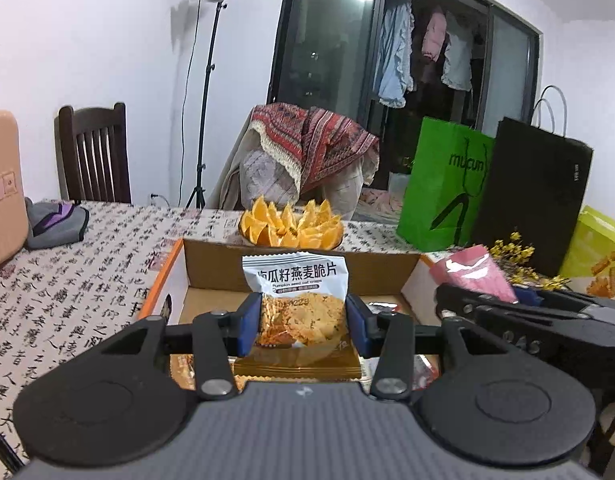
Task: Organize snacks
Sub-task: 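Carry the pink pack and cracker packet into the box and open both grippers, then move both grippers back from the box toward the snack pile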
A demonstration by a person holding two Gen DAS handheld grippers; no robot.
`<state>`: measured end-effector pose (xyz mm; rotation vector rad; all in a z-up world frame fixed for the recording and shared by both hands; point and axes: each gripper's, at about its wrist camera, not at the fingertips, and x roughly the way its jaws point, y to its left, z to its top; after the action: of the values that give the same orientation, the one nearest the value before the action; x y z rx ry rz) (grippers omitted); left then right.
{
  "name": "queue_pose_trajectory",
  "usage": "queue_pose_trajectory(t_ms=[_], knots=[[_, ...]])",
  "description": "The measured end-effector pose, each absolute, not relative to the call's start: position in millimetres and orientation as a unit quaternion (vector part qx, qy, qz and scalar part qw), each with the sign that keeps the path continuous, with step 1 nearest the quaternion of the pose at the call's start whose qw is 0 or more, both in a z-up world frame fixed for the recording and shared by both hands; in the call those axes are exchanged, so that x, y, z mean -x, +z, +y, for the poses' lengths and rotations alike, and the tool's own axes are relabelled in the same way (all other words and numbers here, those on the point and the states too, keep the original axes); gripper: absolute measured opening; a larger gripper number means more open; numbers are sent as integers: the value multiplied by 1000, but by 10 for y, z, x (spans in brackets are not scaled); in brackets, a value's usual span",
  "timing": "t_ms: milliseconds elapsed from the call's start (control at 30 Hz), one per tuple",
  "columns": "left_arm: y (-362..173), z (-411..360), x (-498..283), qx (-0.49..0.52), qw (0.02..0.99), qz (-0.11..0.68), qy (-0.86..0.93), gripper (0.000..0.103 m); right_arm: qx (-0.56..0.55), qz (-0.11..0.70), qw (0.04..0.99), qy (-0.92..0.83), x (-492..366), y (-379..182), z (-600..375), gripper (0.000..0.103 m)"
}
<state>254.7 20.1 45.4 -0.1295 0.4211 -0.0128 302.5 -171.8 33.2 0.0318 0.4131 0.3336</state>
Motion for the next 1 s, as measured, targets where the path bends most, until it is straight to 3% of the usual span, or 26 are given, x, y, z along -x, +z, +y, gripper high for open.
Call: queue_pose_trajectory(t_ms=[333, 400, 433, 500, 533, 567, 600, 733, 1000], knots=[[195, 292, -2808, 65, 968, 242, 0, 46, -34, 246, 953, 172, -3253, 63, -1800, 49], [177, 307, -2815, 69, 967, 245, 3, 47, -36, 248, 952, 174, -3252, 62, -1807, 56], [169, 313, -2813, 71, 967, 246, 5, 48, -37, 247, 953, 173, -3247, 67, -1811, 64], [165, 339, -2802, 78, 966, 245, 9, 60, -39, 243, 954, 171, -3234, 73, -1828, 78], [164, 356, -2793, 84, 966, 243, 13, 80, -41, 244, 954, 171, -3232, 74, -1836, 82], [164, 379, -2780, 89, 967, 239, 20, 93, -43, 245, 953, 171, -3236, 69, -1847, 85], [171, 395, -2762, 92, 967, 235, 29, 97, -45, 249, 952, 171, -3248, 61, -1853, 87], [237, 465, -2670, 109, 969, 219, 35, 103, -55, 253, 950, 175, -3270, 73, -1876, 103], [296, 503, -2527, 126, 969, 211, 27, 103, -36, 233, 957, 167, -2926, 276, -1923, 103]])
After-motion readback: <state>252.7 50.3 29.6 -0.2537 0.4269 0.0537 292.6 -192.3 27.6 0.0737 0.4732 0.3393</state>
